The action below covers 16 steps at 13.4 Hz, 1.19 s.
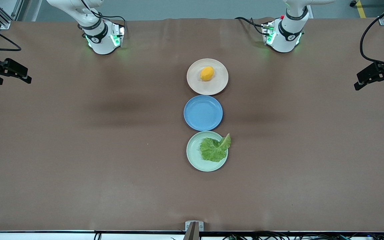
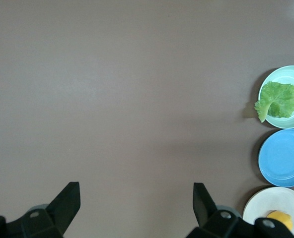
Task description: Pick lemon and lettuce from plates
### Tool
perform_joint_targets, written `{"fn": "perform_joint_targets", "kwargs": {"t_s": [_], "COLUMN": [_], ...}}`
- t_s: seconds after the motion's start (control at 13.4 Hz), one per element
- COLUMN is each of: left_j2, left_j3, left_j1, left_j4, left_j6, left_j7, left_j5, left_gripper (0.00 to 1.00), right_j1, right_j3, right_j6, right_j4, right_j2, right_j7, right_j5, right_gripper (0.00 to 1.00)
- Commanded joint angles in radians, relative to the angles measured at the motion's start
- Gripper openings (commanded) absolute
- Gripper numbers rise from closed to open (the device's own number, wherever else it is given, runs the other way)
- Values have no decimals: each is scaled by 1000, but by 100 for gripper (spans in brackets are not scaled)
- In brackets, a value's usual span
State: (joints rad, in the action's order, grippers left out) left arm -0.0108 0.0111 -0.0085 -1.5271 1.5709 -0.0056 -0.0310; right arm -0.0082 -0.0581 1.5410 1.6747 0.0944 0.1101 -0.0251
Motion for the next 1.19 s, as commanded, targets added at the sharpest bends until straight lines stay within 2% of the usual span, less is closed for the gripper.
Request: {"fn": "perform_joint_targets", "kwargs": {"t_s": [0.0,0.15,0.52,0.82,1.12], "left_j2": [9,44,208,331,486], "left_j3": [-5,-16,-31,-31,-33], "left_j1": [-4,-36,-191,-329,-438], "left_j4": [10,15,22,24,59], "left_j6": [-15,-14,46,176,387], "left_j7": [-11,-25,-291,-532,-804], "left_j5": [-13,-17,-3,-6,-10], "left_gripper": [100,100,100,100,100], "right_j1": [1,1,1,-3,-16], "right_j3": [-2,-2,-2,-6,-9], "right_j6": [21,18,10,-5,11], "right_j4": [37,37,37,1,-16], "right_j2": [33,33,33,22,-53], "right_j7": [42,33,6,13,10], "right_j5": [-1,-1,-3,-3,2], "right_gripper": [100,100,100,100,100]}}
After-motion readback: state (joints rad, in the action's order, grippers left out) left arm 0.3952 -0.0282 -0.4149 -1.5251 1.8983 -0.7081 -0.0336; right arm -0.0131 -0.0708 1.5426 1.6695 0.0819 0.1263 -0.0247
